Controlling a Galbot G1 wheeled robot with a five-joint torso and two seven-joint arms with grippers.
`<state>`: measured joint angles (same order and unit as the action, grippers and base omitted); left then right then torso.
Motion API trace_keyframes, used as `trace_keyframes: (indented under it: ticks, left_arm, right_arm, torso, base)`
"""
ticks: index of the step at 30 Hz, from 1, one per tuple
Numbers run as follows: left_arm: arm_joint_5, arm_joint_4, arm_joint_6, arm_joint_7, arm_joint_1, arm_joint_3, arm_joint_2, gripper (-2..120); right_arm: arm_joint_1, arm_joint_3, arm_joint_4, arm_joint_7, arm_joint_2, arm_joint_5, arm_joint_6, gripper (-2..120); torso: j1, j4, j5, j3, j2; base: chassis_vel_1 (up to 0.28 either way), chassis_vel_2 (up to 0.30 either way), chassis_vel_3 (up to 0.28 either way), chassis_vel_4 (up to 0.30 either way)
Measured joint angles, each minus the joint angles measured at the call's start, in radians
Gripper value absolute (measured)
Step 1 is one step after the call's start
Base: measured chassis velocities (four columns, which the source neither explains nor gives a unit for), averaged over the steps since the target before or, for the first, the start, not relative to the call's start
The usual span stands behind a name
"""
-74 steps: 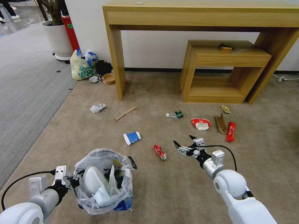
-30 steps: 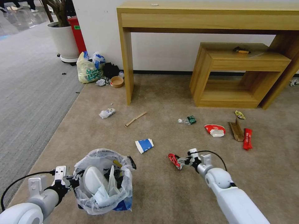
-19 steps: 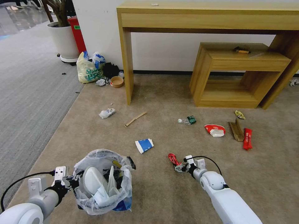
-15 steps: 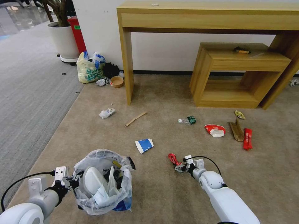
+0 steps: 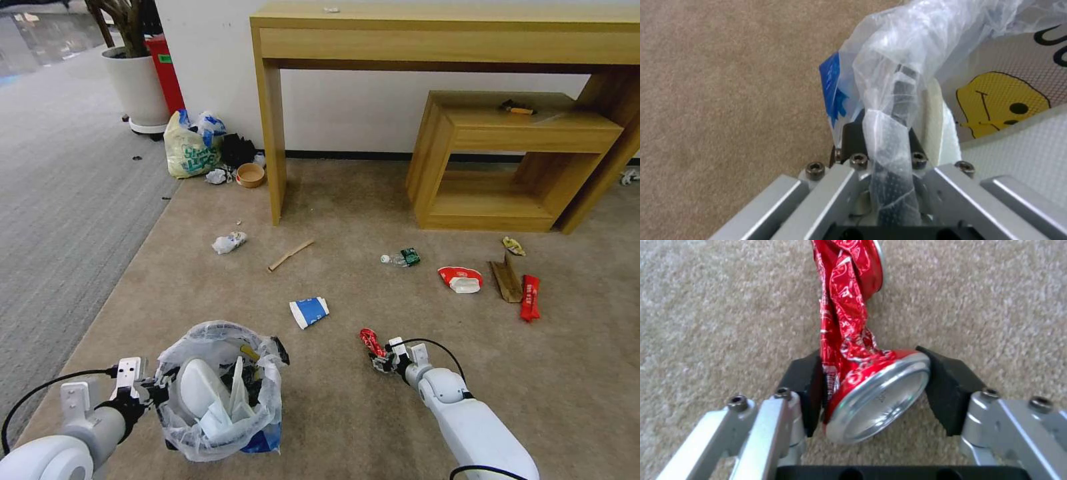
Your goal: Pick up the trash bin and place the garbage on the floor into it.
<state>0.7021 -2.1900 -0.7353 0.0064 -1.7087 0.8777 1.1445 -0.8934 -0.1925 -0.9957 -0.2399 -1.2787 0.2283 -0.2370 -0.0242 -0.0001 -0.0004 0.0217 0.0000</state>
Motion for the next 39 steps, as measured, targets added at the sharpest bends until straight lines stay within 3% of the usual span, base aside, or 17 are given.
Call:
trace_keyframes:
  ticks: [9, 14, 25, 30, 31, 33, 35, 38, 39]
  left_arm:
    - [0.001, 0.001, 0.0, 0.0, 0.001, -0.001, -0.003, 0]
    - [0.003, 0.0, 0.0, 0.0, -0.001, 0.003, -0.004, 0]
    - [0.007, 0.0, 0.0, -0.001, 0.003, -0.002, -0.006, 0]
    - [0.008, 0.0, 0.0, -0.01, 0.012, -0.012, -0.006, 0]
    - [0.008, 0.0, 0.0, -0.01, 0.012, -0.012, -0.006, 0]
    - [0.011, 0.001, 0.0, -0.019, 0.016, -0.017, -0.009, 0]
    - [0.013, 0.001, 0.0, -0.022, 0.018, -0.02, -0.01, 0]
    - [0.024, 0.001, 0.0, -0.033, 0.024, -0.024, -0.016, 0]
    - [0.024, 0.001, 0.0, -0.033, 0.024, -0.024, -0.016, 0]
  right_arm:
    - [-0.001, -0.01, 0.0, 0.002, -0.003, -0.019, 0.019, 44]
    - [-0.024, -0.042, -0.08, 0.017, 0.005, -0.03, 0.027, 44]
    - [-0.076, -0.065, -0.48, 0.031, 0.098, 0.102, -0.032, 44]
    - [-0.059, 0.035, -0.733, 0.067, 0.138, 0.235, -0.115, 44]
    - [-0.059, 0.035, -0.733, 0.067, 0.138, 0.235, -0.115, 44]
    - [-0.029, 0.121, -0.825, 0.091, 0.141, 0.288, -0.158, 44]
    - [-0.014, 0.164, -0.852, 0.105, 0.142, 0.309, -0.172, 44]
    - [0.057, 0.313, -0.911, 0.152, 0.139, 0.365, -0.202, 44]
    - [0.057, 0.313, -0.911, 0.152, 0.139, 0.365, -0.202, 44]
  torso:
    - [0.0, 0.0001, 0.0, 0.0, 0.0]
    - [0.0, 0.0001, 0.0001, 0.0, 0.0]
    - [0.0, -0.0001, -0.0001, 0.0, 0.0]
    - [0.0, 0.0, 0.0001, 0.0, 0.0]
    - [0.0, 0.0, 0.0001, 0.0, 0.0]
    - [0.0, 0.0001, -0.0003, 0.0, 0.0]
    - [0.0, 0.0001, -0.0002, 0.0, 0.0]
    - [0.0, 0.0002, -0.0002, 0.0, 0.0]
    - [0.0, 0.0002, -0.0002, 0.0, 0.0]
  base:
    - [0.0, 0.0, 0.0, 0.0]
    - [0.0, 0.0, 0.0, 0.0]
    - [0.0, 0.0, 0.0, 0.0]
    - [0.0, 0.0, 0.0, 0.0]
    - [0.0, 0.0, 0.0, 0.0]
    - [0.0, 0.0, 0.0, 0.0]
    - [0.0, 0.0, 0.0, 0.0]
    - [0.0, 0.0, 0.0, 0.0]
    - [0.0, 0.0, 0.0, 0.0]
